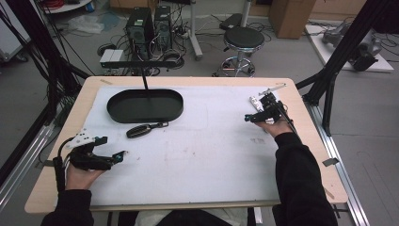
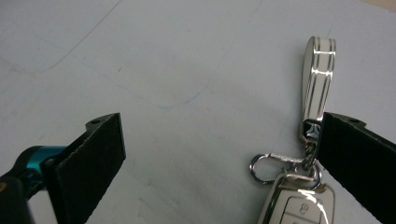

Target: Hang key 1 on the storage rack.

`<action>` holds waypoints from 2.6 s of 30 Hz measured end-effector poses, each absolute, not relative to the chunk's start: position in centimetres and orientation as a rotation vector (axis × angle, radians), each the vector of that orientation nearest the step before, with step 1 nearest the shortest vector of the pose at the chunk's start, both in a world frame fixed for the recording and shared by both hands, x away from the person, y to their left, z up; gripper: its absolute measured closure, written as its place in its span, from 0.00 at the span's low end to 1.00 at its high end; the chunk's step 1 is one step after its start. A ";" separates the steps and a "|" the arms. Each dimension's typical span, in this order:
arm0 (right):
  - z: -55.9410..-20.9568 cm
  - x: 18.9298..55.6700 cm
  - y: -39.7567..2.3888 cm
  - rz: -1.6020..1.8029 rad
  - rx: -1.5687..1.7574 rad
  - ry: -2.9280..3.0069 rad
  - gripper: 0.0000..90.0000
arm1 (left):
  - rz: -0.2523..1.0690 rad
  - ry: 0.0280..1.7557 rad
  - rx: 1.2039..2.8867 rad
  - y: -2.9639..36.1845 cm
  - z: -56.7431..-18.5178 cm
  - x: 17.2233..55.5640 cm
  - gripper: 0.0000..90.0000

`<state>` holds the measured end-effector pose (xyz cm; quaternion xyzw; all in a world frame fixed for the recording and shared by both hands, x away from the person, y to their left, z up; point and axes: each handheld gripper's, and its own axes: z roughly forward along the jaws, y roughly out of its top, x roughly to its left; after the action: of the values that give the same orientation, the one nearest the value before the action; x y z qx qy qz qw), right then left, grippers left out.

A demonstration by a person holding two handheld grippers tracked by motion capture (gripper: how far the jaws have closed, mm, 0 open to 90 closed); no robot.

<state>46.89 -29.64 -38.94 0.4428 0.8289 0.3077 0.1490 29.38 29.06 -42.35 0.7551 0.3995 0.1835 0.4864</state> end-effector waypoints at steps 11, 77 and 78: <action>-38.3 51.1 -29.8 0.798 1.293 2.398 0.01 | 0.464 0.984 1.818 29.3 -42.2 29.3 0.05; -38.5 53.4 -31.6 0.813 1.322 2.431 0.85 | 0.471 0.954 1.826 29.0 -42.4 29.7 0.05; -38.5 53.4 -31.6 0.813 1.322 2.431 0.85 | 0.471 0.954 1.826 29.0 -42.4 29.7 0.05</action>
<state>53.36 -31.56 -38.47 0.4546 0.8359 0.2797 0.1282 29.72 29.04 -42.44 0.7525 0.3929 0.1940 0.4917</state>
